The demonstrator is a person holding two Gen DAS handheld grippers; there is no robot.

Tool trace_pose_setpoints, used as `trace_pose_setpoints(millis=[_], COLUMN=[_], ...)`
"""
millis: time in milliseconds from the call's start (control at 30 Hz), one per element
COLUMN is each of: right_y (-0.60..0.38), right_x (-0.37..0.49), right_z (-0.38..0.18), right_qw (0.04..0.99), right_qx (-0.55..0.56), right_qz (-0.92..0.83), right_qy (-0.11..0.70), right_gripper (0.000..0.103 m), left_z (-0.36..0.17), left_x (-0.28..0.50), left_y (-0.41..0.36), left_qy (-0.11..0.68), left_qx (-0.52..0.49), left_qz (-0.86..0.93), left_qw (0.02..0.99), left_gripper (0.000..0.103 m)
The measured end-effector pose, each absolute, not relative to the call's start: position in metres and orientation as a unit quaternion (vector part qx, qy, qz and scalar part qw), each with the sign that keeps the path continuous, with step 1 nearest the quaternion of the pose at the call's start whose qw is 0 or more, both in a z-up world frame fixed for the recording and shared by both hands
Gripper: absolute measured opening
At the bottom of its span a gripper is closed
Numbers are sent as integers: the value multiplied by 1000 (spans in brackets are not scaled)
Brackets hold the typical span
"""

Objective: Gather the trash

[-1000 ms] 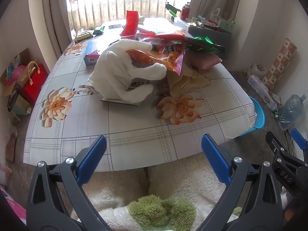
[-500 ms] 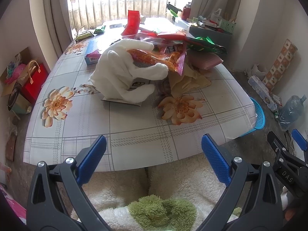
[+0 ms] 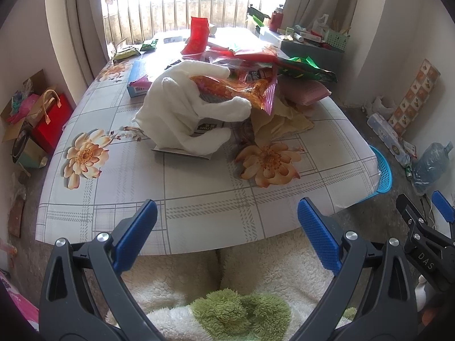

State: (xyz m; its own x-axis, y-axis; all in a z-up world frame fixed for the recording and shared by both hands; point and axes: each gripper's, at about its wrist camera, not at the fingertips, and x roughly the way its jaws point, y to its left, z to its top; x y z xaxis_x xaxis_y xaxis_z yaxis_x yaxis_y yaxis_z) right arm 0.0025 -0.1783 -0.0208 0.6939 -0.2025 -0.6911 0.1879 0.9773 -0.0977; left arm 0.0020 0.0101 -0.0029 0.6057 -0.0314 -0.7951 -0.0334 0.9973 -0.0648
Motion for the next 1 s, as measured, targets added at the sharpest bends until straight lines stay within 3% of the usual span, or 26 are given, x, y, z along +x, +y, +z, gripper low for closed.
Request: trace_pose_setpoints(millis=[1000], right_y=[-177], right_x=[4], right_z=[-20], right_qw=[920], right_qx=[-7], right_qz=[-106], right_qy=[378], right_gripper=[97], left_z=[-2], left_x=[2], left_y=[15], left_qy=[446], left_qx=[-37], left_qz=[1], left_qw=[894], left_gripper=[94])
